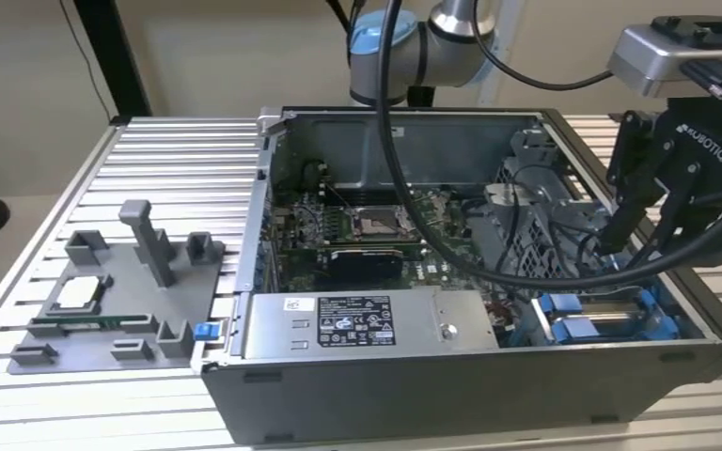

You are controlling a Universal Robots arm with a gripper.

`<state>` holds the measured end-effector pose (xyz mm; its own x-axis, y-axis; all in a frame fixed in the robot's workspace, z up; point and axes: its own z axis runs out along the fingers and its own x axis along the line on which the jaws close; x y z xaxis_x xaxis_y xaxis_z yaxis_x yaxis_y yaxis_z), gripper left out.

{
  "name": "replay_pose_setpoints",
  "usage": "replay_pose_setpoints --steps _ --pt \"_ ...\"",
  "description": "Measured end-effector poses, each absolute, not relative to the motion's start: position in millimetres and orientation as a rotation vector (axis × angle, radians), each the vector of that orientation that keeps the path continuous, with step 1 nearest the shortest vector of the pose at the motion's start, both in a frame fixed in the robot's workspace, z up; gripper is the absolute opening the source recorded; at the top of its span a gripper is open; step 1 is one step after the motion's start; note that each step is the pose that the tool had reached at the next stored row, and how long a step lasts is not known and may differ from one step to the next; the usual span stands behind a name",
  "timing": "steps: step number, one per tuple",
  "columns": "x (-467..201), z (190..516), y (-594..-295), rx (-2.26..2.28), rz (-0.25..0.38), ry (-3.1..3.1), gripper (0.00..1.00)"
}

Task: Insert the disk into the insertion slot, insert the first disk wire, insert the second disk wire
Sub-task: 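Insert the disk into the insertion slot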

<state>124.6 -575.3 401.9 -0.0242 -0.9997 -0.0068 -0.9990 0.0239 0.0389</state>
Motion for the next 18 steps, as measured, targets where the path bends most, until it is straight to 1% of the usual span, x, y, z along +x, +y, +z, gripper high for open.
replay_pose_setpoints --steps 4,11,18 --pt "124.5 399.3 -569.4 2.191 -0.066 -2.241 1.0" --pt "124.5 395.0 -565.8 2.268 -0.017 -2.209 1.0" --pt "124.6 394.2 -560.0 2.307 0.006 -2.19 1.0"
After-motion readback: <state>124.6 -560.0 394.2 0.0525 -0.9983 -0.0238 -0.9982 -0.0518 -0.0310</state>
